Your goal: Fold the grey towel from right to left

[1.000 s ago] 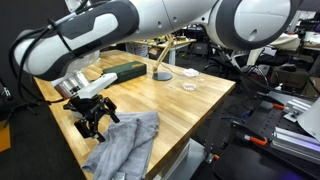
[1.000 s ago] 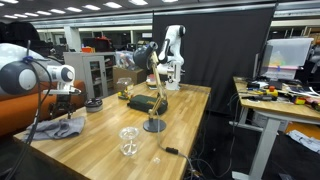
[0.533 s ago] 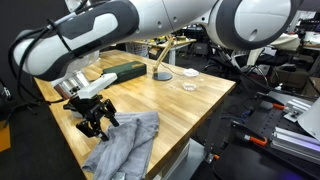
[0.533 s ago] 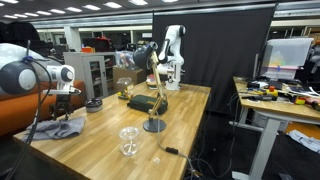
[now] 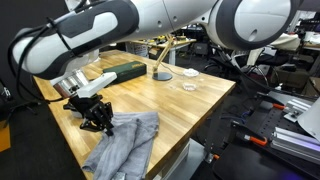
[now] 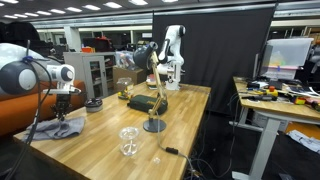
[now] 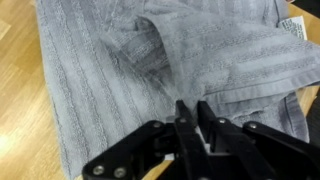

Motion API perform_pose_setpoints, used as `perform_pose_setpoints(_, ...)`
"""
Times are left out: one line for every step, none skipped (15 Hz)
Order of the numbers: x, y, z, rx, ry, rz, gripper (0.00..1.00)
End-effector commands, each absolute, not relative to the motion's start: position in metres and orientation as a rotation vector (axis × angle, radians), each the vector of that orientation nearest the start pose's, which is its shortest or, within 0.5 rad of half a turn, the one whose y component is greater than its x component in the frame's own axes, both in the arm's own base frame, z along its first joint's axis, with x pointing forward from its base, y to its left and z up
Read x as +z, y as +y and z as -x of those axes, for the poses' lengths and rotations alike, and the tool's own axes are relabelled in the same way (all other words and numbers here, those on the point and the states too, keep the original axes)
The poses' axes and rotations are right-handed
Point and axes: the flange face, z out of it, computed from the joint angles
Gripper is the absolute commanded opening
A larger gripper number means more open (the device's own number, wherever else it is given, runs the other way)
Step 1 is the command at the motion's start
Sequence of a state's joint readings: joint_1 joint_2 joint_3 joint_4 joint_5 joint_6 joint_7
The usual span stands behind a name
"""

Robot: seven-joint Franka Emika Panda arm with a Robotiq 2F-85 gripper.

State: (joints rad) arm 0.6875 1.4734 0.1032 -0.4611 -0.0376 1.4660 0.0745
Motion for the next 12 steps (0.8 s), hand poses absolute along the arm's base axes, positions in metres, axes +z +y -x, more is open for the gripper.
perform_pose_setpoints(0.0954,0.4905,-0.5553,0.747,-1.008,3.035,0.21)
perform_pose_setpoints(0.0958,0.4905,-0.5552,0.748,-1.009,3.036,0.24)
perform_pose_setpoints(0.0963,0.4905,-0.5552,0.748,-1.009,3.036,0.24)
perform_pose_setpoints(0.0969,0.4906,-0.5551,0.75,-1.007,3.037,0.26)
perform_pose_setpoints(0.0983,0.4907,-0.5552,0.749,-1.004,3.042,0.24)
perform_pose_setpoints(0.0999,0.491,-0.5556,0.747,-0.996,3.044,0.26)
perform_pose_setpoints(0.1009,0.4909,-0.5559,0.745,-0.986,3.046,0.24)
perform_pose_setpoints(0.1017,0.4909,-0.5564,0.744,-0.973,3.048,0.24)
perform_pose_setpoints(0.1015,0.4908,-0.5565,0.745,-0.957,3.048,0.24)
perform_pose_setpoints(0.1008,0.4908,-0.5564,0.746,-0.945,3.051,0.24)
perform_pose_setpoints(0.0991,0.4907,-0.556,0.749,-0.934,3.053,0.23)
perform_pose_setpoints(0.0966,0.4904,-0.5554,0.754,-0.925,3.055,0.06)
